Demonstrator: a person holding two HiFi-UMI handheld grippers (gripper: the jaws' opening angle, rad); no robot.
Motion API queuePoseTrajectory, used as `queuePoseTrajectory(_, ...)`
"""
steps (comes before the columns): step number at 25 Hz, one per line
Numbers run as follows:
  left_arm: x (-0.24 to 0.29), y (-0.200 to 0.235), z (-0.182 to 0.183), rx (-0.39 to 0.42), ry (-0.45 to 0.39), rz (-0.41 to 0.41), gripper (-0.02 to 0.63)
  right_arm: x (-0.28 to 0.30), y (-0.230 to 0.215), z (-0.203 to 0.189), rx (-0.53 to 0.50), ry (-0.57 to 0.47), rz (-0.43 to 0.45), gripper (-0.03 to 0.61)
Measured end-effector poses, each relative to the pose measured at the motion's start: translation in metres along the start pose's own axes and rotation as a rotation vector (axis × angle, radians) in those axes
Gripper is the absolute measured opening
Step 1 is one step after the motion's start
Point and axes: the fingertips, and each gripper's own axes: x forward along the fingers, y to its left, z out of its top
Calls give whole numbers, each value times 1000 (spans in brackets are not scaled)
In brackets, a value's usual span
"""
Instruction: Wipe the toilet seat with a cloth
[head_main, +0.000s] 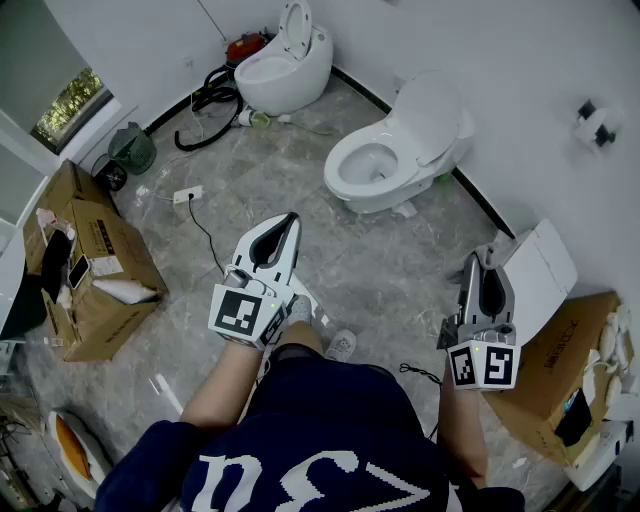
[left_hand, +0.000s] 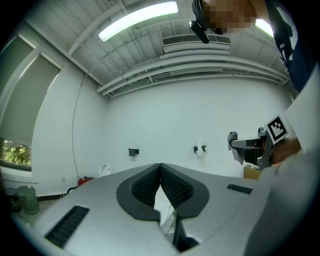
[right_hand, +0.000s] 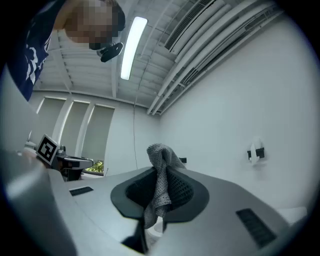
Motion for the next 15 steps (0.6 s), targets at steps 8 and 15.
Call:
queuePoseTrajectory(8,-6,-7,-2,-8,11,-4,18,-11,7,-4,-7,12,15,58)
queuePoseTrajectory(15,-6,-4,-4,-10,13,5,18,-9,5,-2,36,-12,27,63)
